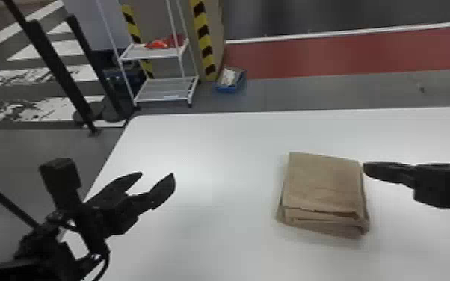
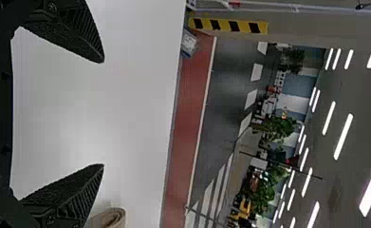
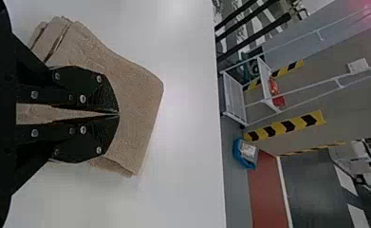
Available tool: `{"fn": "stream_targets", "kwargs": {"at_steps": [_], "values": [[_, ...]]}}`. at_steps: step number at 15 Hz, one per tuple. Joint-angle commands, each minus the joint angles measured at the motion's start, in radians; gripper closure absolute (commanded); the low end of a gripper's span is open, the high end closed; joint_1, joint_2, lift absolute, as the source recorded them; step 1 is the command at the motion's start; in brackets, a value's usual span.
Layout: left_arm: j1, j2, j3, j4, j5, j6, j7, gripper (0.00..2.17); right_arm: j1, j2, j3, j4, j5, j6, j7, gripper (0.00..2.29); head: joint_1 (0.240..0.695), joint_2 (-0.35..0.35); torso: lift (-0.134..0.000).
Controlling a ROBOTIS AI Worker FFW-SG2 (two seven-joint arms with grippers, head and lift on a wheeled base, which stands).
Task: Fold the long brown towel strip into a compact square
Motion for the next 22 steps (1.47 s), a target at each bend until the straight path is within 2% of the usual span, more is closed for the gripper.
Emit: {"fn": "stream_targets", "kwargs": {"at_steps": [1, 2, 3, 4, 5, 6, 7, 8, 9, 10, 13, 15, 22], "values": [[0.05, -0.01, -0.015, 0.0, 0.042, -0.2, -0.05, 0.08, 0.129, 0.001, -0.089, -0.015, -0.079, -0.312, -0.056, 0.01, 0.695, 0.185, -0.128], [0.072, -0.01, -0.036, 0.0, 0.045, -0.286, -0.048, 0.07, 0.184, 0.001, -0.101, -0.014, -0.113, -0.447, -0.076, 0.02, 0.695, 0.155, -0.128], [0.095, -0.01, -0.058, 0.007, 0.043, -0.381, -0.033, 0.08, 0.256, 0.001, -0.103, -0.014, -0.129, -0.635, -0.111, 0.03, 0.695, 0.131, -0.128], [0.113, -0.01, -0.076, 0.018, 0.043, -0.424, -0.014, 0.09, 0.313, 0.001, -0.098, -0.017, -0.133, -0.754, -0.145, 0.04, 0.695, 0.092, -0.128], [0.125, -0.01, -0.097, 0.029, 0.04, -0.445, 0.024, 0.09, 0.348, 0.001, -0.098, -0.02, -0.133, -0.797, -0.168, 0.04, 0.695, 0.083, -0.128], [0.141, -0.01, -0.139, 0.058, 0.017, -0.544, 0.085, 0.09, 0.388, 0.001, -0.09, -0.024, -0.132, -0.846, -0.2, 0.04, 0.695, 0.074, -0.128], [0.151, -0.01, -0.186, 0.093, -0.024, -0.639, 0.148, 0.1, 0.428, 0.001, -0.074, -0.028, -0.135, -0.892, -0.243, 0.04, 0.695, 0.069, -0.128], [0.161, -0.01, -0.245, 0.13, -0.104, -0.721, 0.217, 0.1, 0.465, 0.001, -0.057, -0.029, -0.136, -0.954, -0.273, 0.04, 0.695, 0.067, -0.128], [0.171, -0.01, -0.282, 0.153, -0.149, -0.774, 0.252, 0.1, 0.494, 0.001, -0.041, -0.028, -0.129, -1.024, -0.289, 0.04, 0.695, 0.063, -0.128], [0.19, -0.01, -0.3, 0.158, -0.169, -0.792, 0.251, 0.1, 0.52, 0.001, -0.034, -0.029, -0.124, -1.07, -0.3, 0.04, 0.695, 0.058, -0.128], [0.259, -0.01, -0.344, 0.147, -0.224, -0.86, 0.308, 0.09, 0.572, 0.001, -0.032, 0.011, -0.13, -1.174, -0.324, 0.05, 0.695, 0.037, -0.128], [0.305, -0.01, -0.364, 0.138, -0.236, -0.878, 0.34, 0.09, 0.584, 0.001, -0.034, 0.046, -0.141, -1.214, -0.326, 0.05, 0.695, 0.019, -0.128], [0.36, -0.01, -0.404, 0.11, -0.278, -0.878, 0.418, 0.08, 0.627, 0.001, -0.014, 0.011, -0.179, -1.199, -0.395, 0.05, 0.695, -0.005, -0.128]]}}
